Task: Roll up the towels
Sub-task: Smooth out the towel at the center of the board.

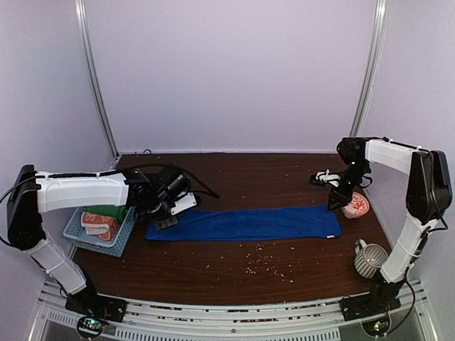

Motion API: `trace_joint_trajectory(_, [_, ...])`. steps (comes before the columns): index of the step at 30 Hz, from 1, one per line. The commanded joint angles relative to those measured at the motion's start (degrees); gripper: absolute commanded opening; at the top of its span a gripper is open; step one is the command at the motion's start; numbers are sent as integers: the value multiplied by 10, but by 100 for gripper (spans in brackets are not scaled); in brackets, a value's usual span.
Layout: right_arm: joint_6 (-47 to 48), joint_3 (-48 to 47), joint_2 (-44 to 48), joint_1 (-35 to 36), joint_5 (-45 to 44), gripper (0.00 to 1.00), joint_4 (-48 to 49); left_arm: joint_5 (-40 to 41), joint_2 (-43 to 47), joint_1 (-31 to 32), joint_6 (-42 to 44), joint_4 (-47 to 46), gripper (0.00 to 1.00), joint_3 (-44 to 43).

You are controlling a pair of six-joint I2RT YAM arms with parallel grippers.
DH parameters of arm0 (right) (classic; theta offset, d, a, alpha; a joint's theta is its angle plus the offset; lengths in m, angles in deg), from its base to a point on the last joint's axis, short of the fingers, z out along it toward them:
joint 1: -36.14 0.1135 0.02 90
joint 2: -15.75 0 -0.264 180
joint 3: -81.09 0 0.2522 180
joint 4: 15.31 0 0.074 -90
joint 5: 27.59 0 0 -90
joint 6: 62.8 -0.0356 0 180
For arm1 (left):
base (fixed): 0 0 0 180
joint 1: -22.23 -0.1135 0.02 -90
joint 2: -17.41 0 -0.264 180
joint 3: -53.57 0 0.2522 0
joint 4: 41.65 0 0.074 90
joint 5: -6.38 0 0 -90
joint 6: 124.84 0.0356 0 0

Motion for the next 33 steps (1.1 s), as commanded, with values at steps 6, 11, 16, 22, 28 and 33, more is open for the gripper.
trace_joint_trajectory(6, [-87, -14, -18, 2, -37, 32, 29, -43, -111, -116, -146, -38, 19, -65])
trace_joint_trajectory(11, [-134, -39, -71, 20, -78, 25, 68, -26, -164, -135, -156, -62, 10, -76])
trace_joint_trajectory(16, [-134, -48, -120, 45, -122, 22, 75, -21, -206, -146, -157, -85, 6, -75])
trace_joint_trajectory(22, [-157, -60, -171, 50, -197, 21, 107, 47, -250, -164, -164, -101, 3, -67])
trace_joint_trajectory(28, [-172, -118, -227, 49, -224, 20, 134, 114, -263, -190, -214, -89, 0, -63])
trace_joint_trajectory(33, [-179, -248, -302, 49, -215, 22, 127, 51, -254, -190, -229, -88, 0, -69])
